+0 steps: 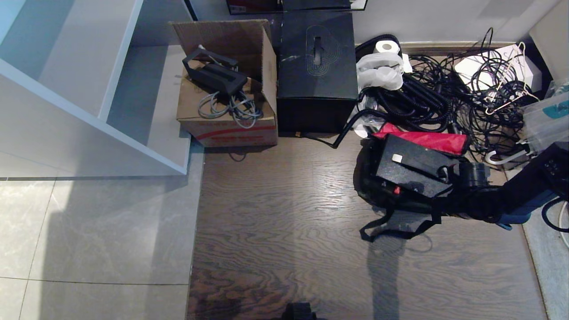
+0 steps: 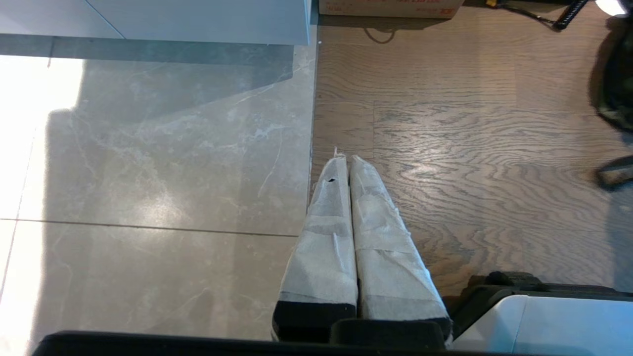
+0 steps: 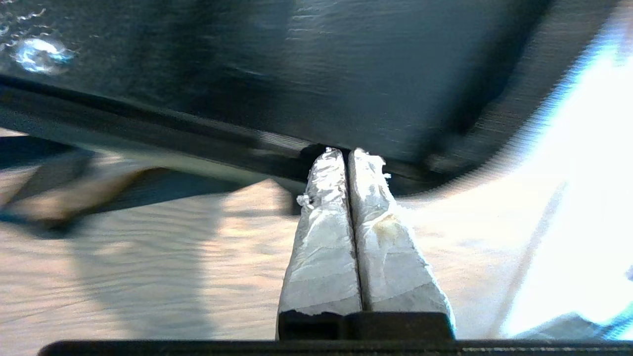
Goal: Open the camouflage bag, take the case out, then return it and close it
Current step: Close the top of the storage box
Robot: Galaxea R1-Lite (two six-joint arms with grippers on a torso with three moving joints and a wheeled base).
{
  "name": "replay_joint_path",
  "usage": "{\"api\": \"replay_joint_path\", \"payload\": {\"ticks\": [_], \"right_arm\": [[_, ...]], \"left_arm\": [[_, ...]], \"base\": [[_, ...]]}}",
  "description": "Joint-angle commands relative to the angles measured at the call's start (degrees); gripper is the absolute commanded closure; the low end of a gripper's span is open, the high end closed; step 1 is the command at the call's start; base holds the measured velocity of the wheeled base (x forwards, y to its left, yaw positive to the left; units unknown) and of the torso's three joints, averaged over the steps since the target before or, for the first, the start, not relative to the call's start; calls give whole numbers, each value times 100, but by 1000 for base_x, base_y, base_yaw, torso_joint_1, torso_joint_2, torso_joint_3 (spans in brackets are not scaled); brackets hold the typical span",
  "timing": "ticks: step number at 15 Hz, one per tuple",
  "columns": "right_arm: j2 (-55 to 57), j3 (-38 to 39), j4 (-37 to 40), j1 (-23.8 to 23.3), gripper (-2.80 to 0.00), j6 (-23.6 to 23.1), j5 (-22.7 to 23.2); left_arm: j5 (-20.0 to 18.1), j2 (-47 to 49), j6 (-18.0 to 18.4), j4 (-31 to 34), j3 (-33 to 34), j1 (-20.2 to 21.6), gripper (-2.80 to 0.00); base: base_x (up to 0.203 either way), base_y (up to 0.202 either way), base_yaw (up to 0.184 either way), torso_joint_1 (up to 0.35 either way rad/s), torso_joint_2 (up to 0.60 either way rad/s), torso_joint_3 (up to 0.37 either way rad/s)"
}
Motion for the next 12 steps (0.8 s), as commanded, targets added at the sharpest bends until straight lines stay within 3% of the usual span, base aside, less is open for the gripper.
{"api": "replay_joint_path", "payload": {"ticks": [1,3,4,6,10,11,12], "right_arm": [[-345,116,216,77,0,374,752],[-679,187,591,227,0,1258,1656],[-786,193,705,345,0,1483,1794],[-828,241,713,639,0,1547,1778],[-632,251,418,666,0,1616,1782],[-569,239,299,658,-116,1595,1769],[-468,230,155,657,-280,1576,1716]], "left_arm": [[0,-2,-4,-3,0,-2,0],[0,-2,-4,-3,0,-2,0],[0,-2,-4,-3,0,-2,0],[0,-2,-4,-3,0,-2,0],[0,-2,-4,-3,0,-2,0],[0,-2,-4,-3,0,-2,0],[0,-2,-4,-3,0,-2,0]], "base": [[0,0,0,0,0,0],[0,0,0,1,13,-7],[0,0,0,0,0,0],[0,0,0,0,0,0],[0,0,0,0,0,0],[0,0,0,0,0,0],[0,0,0,0,0,0]]}}
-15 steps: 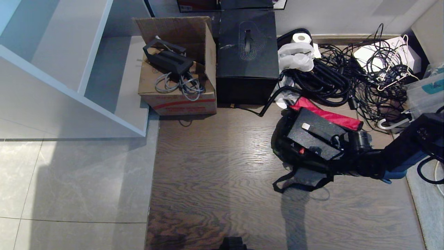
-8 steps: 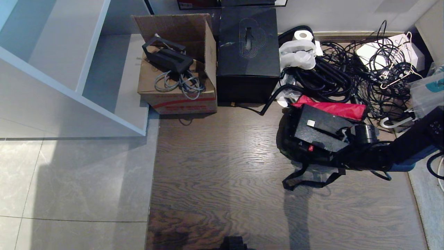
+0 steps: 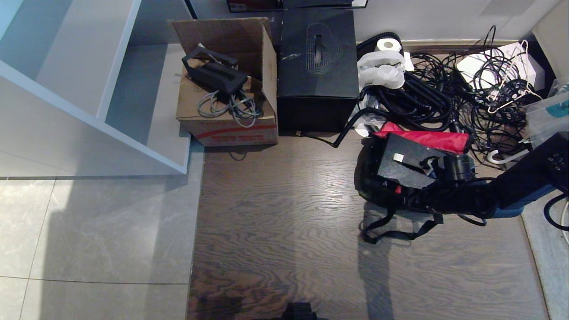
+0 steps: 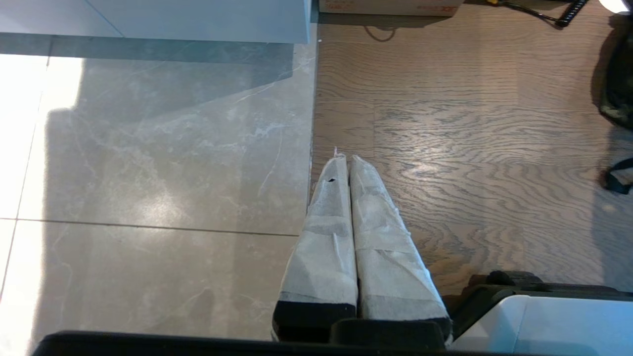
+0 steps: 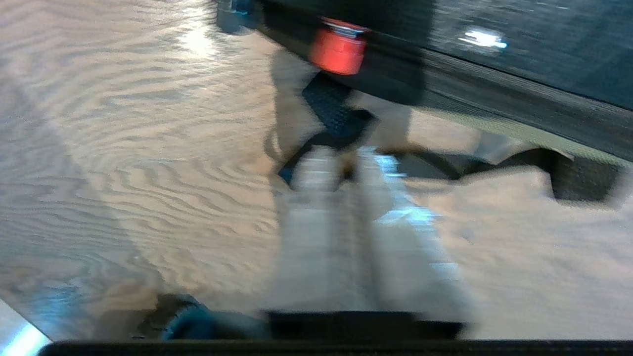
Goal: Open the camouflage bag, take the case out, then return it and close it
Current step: Close the top of the storage box
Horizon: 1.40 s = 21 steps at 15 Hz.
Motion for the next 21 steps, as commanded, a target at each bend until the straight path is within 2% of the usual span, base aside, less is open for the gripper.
{"api": "replay_joint_path", "payload": {"ticks": [1,7,10,13,16,18,21], "right_arm": [[240,-46,-294,-2,-280,-43,-104],[515,-150,-1180,-14,-280,-181,-189],[500,-125,-1339,-41,-280,-261,-172],[482,139,-1571,-39,-280,-833,-173],[546,458,-2188,-24,-280,-1451,-179],[735,573,-2752,-23,-280,-1663,-182],[873,751,-3084,-32,-280,-2037,-172]], "left_arm": [[2,-2,-3,2,0,1,0],[2,-2,-3,2,0,1,0],[2,-2,-3,2,0,1,0],[2,-2,-3,2,0,1,0],[2,-2,-3,2,0,1,0],[2,-2,-3,2,0,1,0],[2,-2,-3,2,0,1,0]], "base": [[0,0,0,0,0,0],[0,0,0,0,0,0],[0,0,0,0,0,0],[0,0,0,0,0,0],[0,0,0,0,0,0],[0,0,0,0,0,0],[0,0,0,0,0,0]]}}
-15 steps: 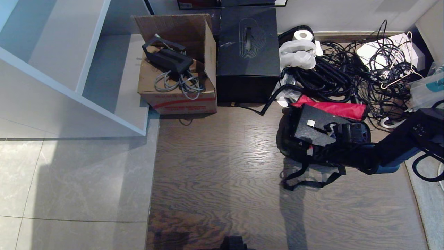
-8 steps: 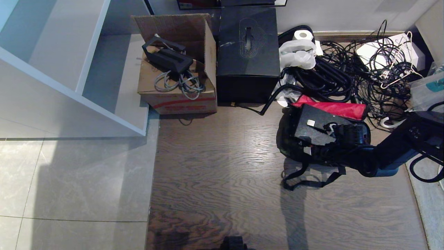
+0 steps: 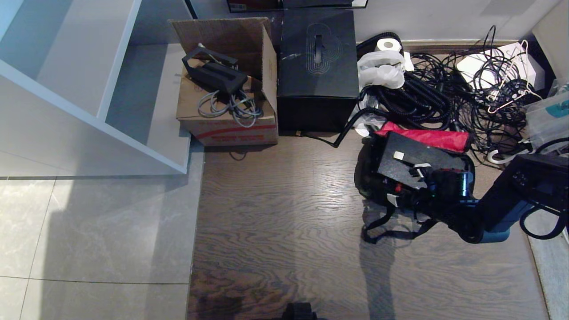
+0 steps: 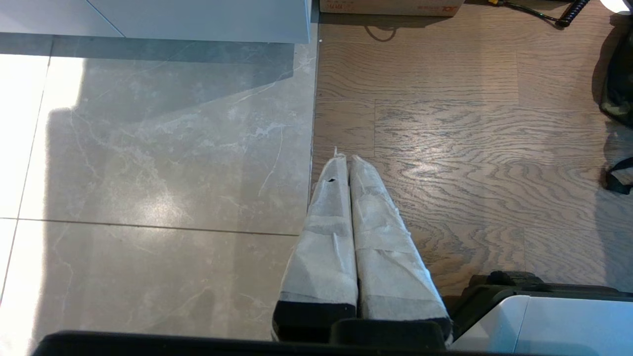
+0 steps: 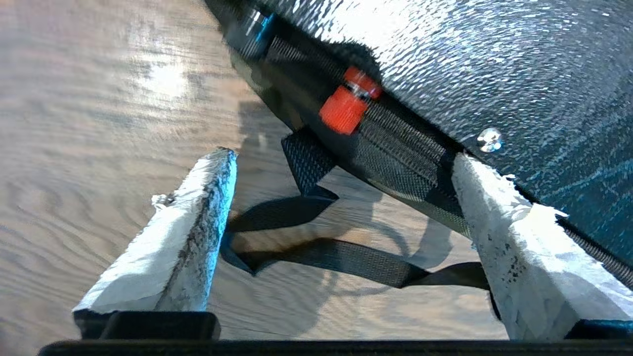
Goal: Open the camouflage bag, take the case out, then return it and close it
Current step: Close the top of the storage box
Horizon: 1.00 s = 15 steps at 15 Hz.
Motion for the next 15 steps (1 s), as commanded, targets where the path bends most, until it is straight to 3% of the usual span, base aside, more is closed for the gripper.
{"api": "replay_joint_path", "payload": {"ticks": [1,6,10,15], "right_arm": [[115,194,-316,4,-280,-216,5],[-54,867,-855,16,-280,-1444,51],[-190,1051,-1175,-13,-280,-3194,138],[-80,1050,-951,-19,-280,-3985,241]], "left_arm": [[0,-2,-4,-1,0,1,0],[0,-2,-4,-1,0,1,0],[0,-2,-4,-1,0,1,0],[0,-2,-4,-1,0,1,0]], "base": [[0,0,0,0,0,0],[0,0,0,0,0,0],[0,0,0,0,0,0],[0,0,0,0,0,0]]}}
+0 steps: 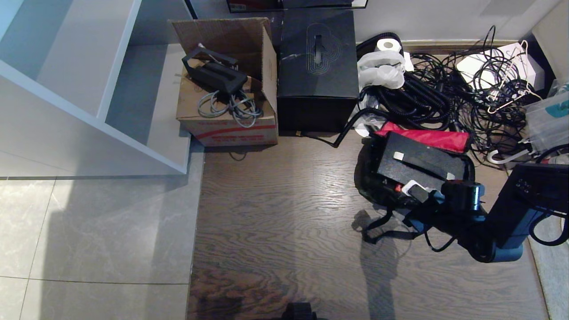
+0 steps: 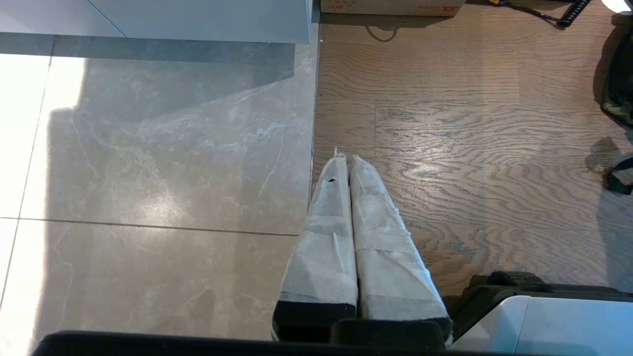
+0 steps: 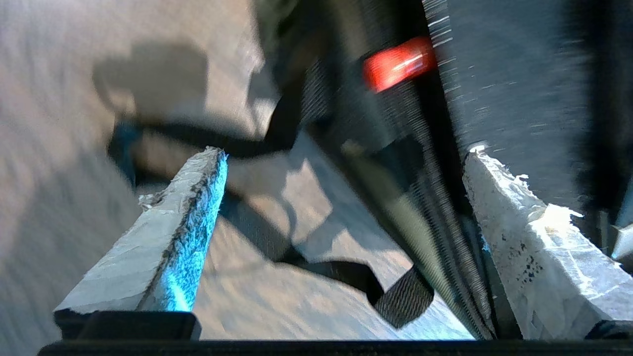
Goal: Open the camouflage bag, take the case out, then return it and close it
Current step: Close the top of the storage box
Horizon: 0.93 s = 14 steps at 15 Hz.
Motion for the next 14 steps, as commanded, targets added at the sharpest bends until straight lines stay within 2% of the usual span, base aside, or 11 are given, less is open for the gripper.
{"api": "replay_joint_path", "payload": {"ticks": [1,5,14], "right_arm": [[-9,-28,368,-13,-280,-396,6],[-37,-231,1157,-8,-280,-383,-2],[75,-767,1342,-8,-280,-357,-40]], "left_arm": [[2,-2,-2,1,0,2,0],[2,-2,-2,1,0,2,0],[2,-2,-2,1,0,2,0]], "base": [[0,0,0,0,0,0],[0,0,0,0,0,0],[0,0,0,0,0,0]]}}
